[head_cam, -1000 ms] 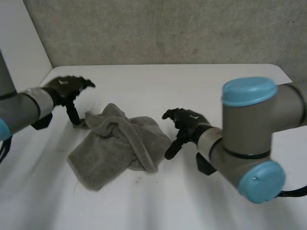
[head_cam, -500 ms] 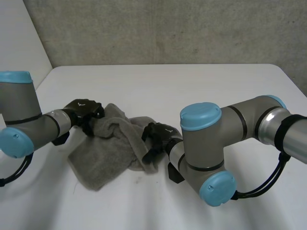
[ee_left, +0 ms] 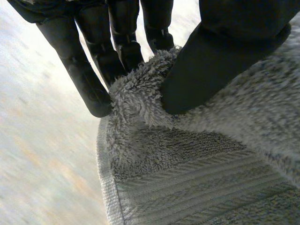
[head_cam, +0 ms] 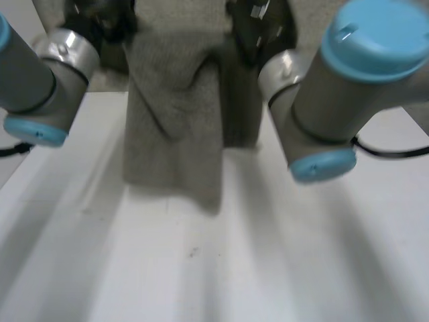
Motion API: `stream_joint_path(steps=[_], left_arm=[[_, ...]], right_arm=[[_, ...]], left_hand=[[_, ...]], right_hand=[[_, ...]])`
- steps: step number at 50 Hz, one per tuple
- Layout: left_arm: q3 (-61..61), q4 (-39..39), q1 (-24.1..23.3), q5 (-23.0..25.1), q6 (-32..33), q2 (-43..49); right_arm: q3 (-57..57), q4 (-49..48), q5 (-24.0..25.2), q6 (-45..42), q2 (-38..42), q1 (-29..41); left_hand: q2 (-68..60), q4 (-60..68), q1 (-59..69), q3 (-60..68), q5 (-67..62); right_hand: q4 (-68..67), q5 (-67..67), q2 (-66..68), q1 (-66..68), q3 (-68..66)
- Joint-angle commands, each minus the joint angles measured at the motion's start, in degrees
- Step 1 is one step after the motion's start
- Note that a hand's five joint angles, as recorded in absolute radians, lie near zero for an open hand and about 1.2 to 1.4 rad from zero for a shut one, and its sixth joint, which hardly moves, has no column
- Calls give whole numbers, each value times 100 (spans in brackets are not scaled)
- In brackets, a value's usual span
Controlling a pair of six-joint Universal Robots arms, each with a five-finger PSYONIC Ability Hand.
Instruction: Fold the laundry
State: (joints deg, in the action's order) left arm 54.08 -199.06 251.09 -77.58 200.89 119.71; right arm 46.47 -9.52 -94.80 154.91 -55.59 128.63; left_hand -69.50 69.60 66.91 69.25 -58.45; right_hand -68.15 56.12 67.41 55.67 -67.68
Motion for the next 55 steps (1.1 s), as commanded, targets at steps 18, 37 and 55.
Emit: stream_joint_path(steps=[18,37,55], left_arm=[[3888,-599,-526,-706,-420,-686],[4673,1185,-562,-653,442,-1161],[4726,1018,247,797,425,-1187]], right_arm=[[2812,695,1042,-963,-541,-663],[4714,1093,1218,-893,-1174,-1130],[5531,29,1904,-14,-1270,-2219]], left_hand=[[-1050,1040,1309,1075,-1155],[2767,-2776,-2507,-2741,2662],[2615,-2625,-2356,-2590,2510]], right_hand=[[-1185,1388,1259,2433,-1232],[-1185,1388,1259,2433,-1232],[-1185,1388,1259,2433,-1232]])
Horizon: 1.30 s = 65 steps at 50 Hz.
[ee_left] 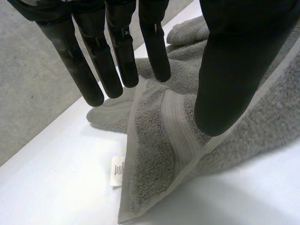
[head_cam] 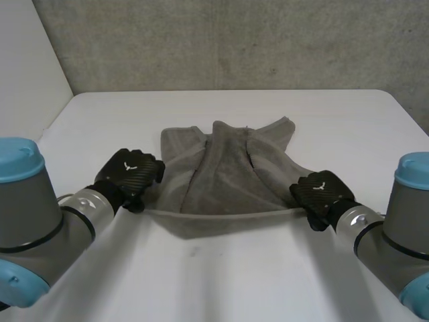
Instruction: Fold the laundry
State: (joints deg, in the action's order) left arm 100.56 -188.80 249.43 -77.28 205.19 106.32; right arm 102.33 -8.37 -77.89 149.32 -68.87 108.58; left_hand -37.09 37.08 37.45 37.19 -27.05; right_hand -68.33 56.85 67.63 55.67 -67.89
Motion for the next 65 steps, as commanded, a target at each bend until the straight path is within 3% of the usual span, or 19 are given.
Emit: stream_joint_path(steps=[1,8,19,29,35,48,53,58,65], left_arm=[[95,-8,474,898,4,213],[157,-16,764,1145,-5,477],[78,-605,729,1119,-14,1093],[-89,-913,562,1110,-31,1435],[-89,-930,422,1110,-31,1453],[-142,-1010,404,1110,-23,1559],[-168,-1010,413,1057,4,1541],[-186,-939,395,917,48,1093],[-448,-624,246,504,-66,-1118]], right_arm=[[-55,-85,291,659,84,-223],[-55,-86,362,774,198,-214],[-28,-85,371,783,242,-188],[-28,-85,353,792,207,-179],[-64,-68,301,827,146,-197],[-152,-50,283,1082,-153,-197],[-187,-42,257,1064,-153,-197],[-371,117,248,994,-232,-197],[-1633,1529,213,643,-1461,-223]], left_hand=[[-643,644,607,632,-647],[-677,678,641,666,-681],[-845,846,809,834,-849],[-2376,2377,2340,2365,-2380],[-4175,4175,4138,4164,-4178],[-3688,3689,3652,3677,-3692],[-4291,4292,4255,4281,-4295],[-4291,4292,4255,4281,-4295],[-4291,4292,4255,4281,-4295]], right_hand=[[-1167,1315,1237,2433,-1211],[-1167,1315,1237,2433,-1211],[-1167,1315,1237,2433,-1211],[-1167,1315,1237,2433,-1211],[-1167,1315,1237,2433,-1211],[-1167,1315,1237,2433,-1211],[-1167,1315,1237,2433,-1211],[-1167,1315,1237,2433,-1211],[-1167,1315,1237,2433,-1211]])
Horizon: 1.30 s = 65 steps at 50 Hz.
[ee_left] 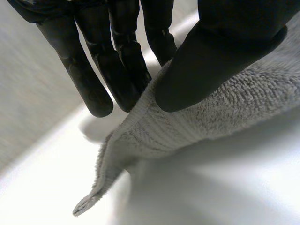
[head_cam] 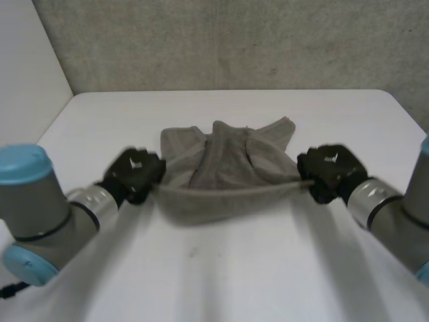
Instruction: Fold the laundry
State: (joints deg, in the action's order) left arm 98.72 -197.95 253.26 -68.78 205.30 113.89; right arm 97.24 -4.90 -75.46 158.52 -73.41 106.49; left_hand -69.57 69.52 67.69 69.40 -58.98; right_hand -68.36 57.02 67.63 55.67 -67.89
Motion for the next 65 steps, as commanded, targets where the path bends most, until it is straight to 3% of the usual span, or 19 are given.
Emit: stream_joint_path(steps=[1,6,10,14,20,22,28,31,33,36,38,39,41,42,44,46,48,55,65], left_arm=[[-265,292,-136,-346,-78,-1879],[-1255,975,-206,-381,-499,-3196],[-1874,1602,-198,-399,-526,-3180],[-2540,2469,-198,-486,-570,-2681],[-2726,2841,-215,-821,-544,-1853],[-2779,2911,-224,-987,-500,-1145],[-3374,2990,-250,-1049,-114,393],[-3965,2981,-250,-1111,124,960],[-4352,2973,-250,-1164,160,1109],[-5249,2727,-268,-1295,98,1188],[-6054,1966,-303,-1470,-155,1101],[-6057,1962,-303,-1471,-157,1100],[-6268,1479,-356,-1612,-350,960],[-6294,991,-373,-1760,-568,707],[-6207,529,-382,-1919,-754,441],[-5805,-92,-374,-2033,-973,47],[-5472,-164,-373,-2025,-1000,-111],[-3798,-86,-303,-2025,-1027,-491],[-814,-305,-75,-1981,-1001,-491]], right_arm=[[-1520,1359,-22,-269,-1174,-15],[-2724,1501,-109,-243,-1675,3],[-3282,1686,-242,-278,-1756,3],[-3747,2351,-277,-400,-1319,81],[-3801,3213,-294,-988,-185,363],[-3774,3302,-303,-1112,52,398],[-3879,3294,-338,-1298,1142,442],[-4310,3118,-558,-1306,1637,442],[-4957,2708,-1013,-1315,1943,460],[-5303,2362,-1261,-1315,1953,460],[-5750,1383,-1585,-1237,1718,460],[-5752,1378,-1586,-1236,1716,460],[-5612,119,-1639,-1218,1139,460],[-5611,112,-1639,-1218,1136,460],[-5104,-833,-1622,-1227,585,460],[-4831,-1037,-1569,-1236,391,460],[-4603,-1065,-1447,-1236,258,451],[-3546,-890,-945,-1236,134,434],[-1518,-152,162,-1253,204,433]], left_hand=[[-1043,1048,1231,1060,-1102],[-1043,1048,1231,1060,-1102],[-1043,1048,1231,1060,-1102],[-1043,1048,1231,1060,-1102],[-1043,1048,1231,1060,-1102],[-1043,1048,1231,1060,-1102],[-1043,1048,1231,1060,-1102],[-1043,1048,1231,1060,-1102],[-1043,1048,1231,1060,-1102],[-1043,1048,1231,1060,-1102],[-1043,1048,1231,1060,-1102],[-1043,1048,1231,1060,-1102],[-1043,1048,1231,1060,-1102],[-1043,1048,1231,1060,-1102],[-1043,1048,1231,1060,-1102],[-1043,1048,1231,1060,-1102],[-1043,1048,1231,1060,-1102],[-1043,1048,1231,1060,-1102],[-1043,1048,1231,1060,-1102]], right_hand=[[-1164,1298,1237,2433,-1211],[-1164,1298,1237,2433,-1211],[-1164,1298,1237,2433,-1211],[-1164,1298,1237,2433,-1211],[-1164,1298,1237,2433,-1211],[-1164,1298,1237,2433,-1211],[-1164,1298,1237,2433,-1211],[-1164,1298,1237,2433,-1211],[-1164,1298,1237,2433,-1211],[-1164,1298,1237,2433,-1211],[-1164,1298,1237,2433,-1211],[-1164,1298,1237,2433,-1211],[-1164,1298,1237,2433,-1211],[-1164,1298,1237,2433,-1211],[-1164,1298,1237,2433,-1211],[-1164,1298,1237,2433,-1211],[-1164,1298,1237,2433,-1211],[-1164,1298,1237,2433,-1211],[-1164,1298,1237,2433,-1211]])
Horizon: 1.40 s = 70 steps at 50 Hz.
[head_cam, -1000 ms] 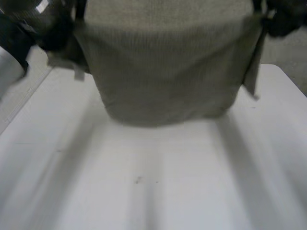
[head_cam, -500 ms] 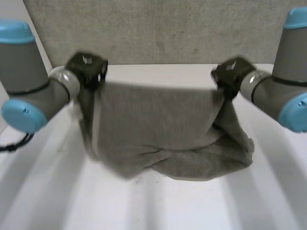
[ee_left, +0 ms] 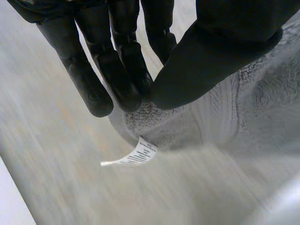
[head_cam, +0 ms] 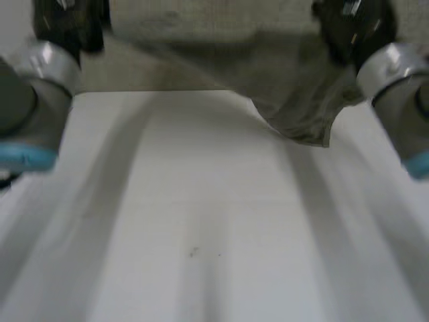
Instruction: Fold the laundry
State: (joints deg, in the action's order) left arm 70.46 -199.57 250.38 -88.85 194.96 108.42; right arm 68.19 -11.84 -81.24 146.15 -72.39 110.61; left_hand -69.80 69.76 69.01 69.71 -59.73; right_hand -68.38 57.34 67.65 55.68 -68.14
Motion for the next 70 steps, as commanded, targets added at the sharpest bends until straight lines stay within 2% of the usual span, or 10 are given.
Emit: stream_joint_path(steps=[1,10,20,22,24,27,33,44,50,70], left_arm=[[2015,-144,213,26,33,56],[3016,-223,275,254,209,311],[3193,-240,406,245,235,-14],[3228,-240,441,245,227,-111],[3307,-249,555,254,227,-373],[3360,-249,696,263,200,-707],[3413,-319,899,263,174,-1033],[3474,-390,1145,281,165,-1156],[3474,-399,1153,281,165,-1104],[3483,-399,1153,272,165,-1095]], right_arm=[[1390,542,741,-17,102,22],[2523,577,891,9,805,206],[2744,577,847,625,682,224],[2752,612,838,1350,560,172],[2761,612,838,1755,481,24],[2770,612,838,2485,279,-406],[2718,639,847,3392,181,-778],[2717,1140,829,2541,225,-672],[2832,1113,838,2093,375,-303],[2612,305,680,2849,1262,769]], left_hand=[[-1020,1024,1099,1029,-1027],[-1020,1024,1099,1029,-1027],[-1020,1024,1099,1029,-1027],[-1020,1024,1099,1029,-1027],[-1020,1024,1099,1029,-1027],[-1020,1024,1099,1029,-1027],[-1020,1024,1099,1029,-1027],[-1020,1024,1099,1029,-1027],[-1020,1024,1099,1029,-1027],[-1020,1024,1099,1029,-1027]], right_hand=[[-1162,1266,1235,2432,-1186],[-1162,1266,1235,2432,-1186],[-848,952,921,2118,-873],[2363,-2259,-2290,-1093,2338],[3680,-3576,-3608,-2410,3656],[4096,-3992,-4024,-2826,4072],[4215,-4111,-4142,-2945,4190],[3929,-3825,-3856,-2659,3904],[3828,-3724,-3755,-2558,3803],[3845,-3741,-3772,-2575,3820]])
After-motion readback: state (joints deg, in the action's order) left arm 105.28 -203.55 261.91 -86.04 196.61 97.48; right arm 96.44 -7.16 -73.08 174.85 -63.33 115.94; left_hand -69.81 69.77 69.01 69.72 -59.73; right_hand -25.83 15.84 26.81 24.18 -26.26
